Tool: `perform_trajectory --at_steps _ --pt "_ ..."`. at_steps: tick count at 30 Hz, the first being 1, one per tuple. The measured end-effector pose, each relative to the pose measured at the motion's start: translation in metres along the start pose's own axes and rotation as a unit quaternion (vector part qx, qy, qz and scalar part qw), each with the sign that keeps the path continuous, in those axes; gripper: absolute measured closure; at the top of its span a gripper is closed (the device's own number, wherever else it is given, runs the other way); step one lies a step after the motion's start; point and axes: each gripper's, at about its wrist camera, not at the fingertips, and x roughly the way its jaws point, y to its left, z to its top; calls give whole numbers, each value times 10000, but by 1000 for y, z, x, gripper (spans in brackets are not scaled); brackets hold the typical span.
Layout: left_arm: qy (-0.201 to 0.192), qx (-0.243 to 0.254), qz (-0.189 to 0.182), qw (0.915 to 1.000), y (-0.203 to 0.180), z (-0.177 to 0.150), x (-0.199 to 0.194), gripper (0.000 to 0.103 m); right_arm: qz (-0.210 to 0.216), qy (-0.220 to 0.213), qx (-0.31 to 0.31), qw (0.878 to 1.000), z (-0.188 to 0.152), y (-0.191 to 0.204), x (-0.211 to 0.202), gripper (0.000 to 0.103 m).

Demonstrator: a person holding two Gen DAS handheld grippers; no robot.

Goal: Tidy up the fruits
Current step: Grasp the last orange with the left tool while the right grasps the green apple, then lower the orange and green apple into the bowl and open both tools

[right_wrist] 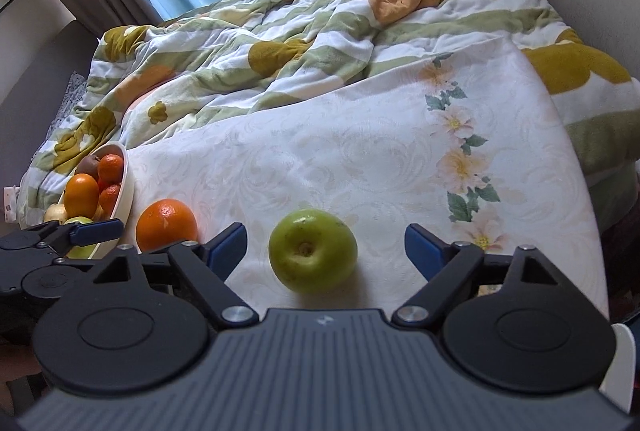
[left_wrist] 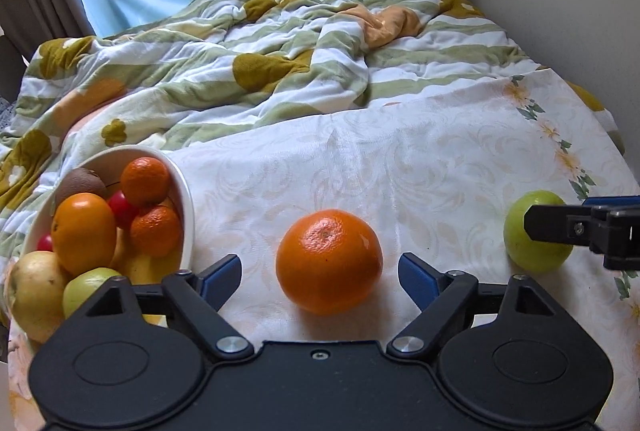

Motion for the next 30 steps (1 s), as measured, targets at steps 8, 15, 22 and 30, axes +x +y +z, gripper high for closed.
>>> perform_trajectory --at_steps 8,15,22,30 --pt "115 -87 -277 9995 4 2 6 40 -20 129 -114 9999 -2 8 12 14" --pt "96 -69 -252 9996 4 -1 4 40 -18 183 -235 9996 -2 13 17 23" --pt "3 -143 -189 9997 8 -7 -2 40 -152 244 -376 9989 -3 16 21 34" --pt "-404 -213 -47 9989 9 -6 -33 41 -53 165 -485 9987 -4 20 11 34"
